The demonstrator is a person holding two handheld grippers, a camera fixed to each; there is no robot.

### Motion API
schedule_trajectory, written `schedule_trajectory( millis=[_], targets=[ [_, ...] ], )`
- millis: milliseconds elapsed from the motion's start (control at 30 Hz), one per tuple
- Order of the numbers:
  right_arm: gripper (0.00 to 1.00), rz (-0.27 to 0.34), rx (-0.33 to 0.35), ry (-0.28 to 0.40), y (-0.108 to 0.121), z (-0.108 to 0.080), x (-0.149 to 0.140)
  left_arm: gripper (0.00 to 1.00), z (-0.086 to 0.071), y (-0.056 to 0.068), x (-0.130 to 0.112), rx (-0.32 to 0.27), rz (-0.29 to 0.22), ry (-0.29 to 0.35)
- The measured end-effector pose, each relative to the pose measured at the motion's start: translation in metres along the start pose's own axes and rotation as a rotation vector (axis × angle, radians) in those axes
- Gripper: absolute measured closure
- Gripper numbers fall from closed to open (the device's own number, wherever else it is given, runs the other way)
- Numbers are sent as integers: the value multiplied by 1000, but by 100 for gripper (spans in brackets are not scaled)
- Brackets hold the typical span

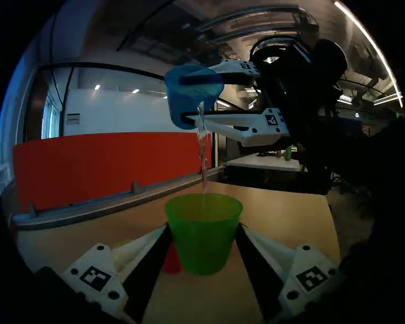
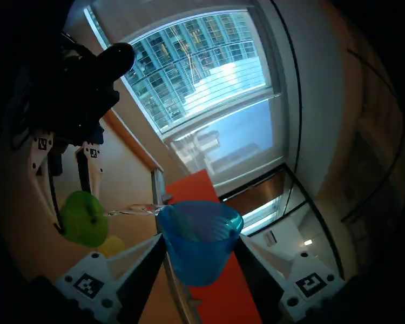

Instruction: Pour water

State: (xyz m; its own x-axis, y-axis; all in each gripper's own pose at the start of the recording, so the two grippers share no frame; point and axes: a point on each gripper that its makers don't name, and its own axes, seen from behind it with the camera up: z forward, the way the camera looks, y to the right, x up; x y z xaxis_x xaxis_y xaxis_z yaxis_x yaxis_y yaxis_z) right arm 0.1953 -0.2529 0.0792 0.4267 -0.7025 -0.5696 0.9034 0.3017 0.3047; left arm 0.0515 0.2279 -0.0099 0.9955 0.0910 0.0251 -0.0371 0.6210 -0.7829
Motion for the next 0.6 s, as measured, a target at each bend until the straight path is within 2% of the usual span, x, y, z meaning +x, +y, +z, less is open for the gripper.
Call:
schedule_trajectory(
  millis=[600],
  targets=[
    [14,-54,-30,2,10,-3,0,19,3,3,0,-6,7,-2]
  ],
)
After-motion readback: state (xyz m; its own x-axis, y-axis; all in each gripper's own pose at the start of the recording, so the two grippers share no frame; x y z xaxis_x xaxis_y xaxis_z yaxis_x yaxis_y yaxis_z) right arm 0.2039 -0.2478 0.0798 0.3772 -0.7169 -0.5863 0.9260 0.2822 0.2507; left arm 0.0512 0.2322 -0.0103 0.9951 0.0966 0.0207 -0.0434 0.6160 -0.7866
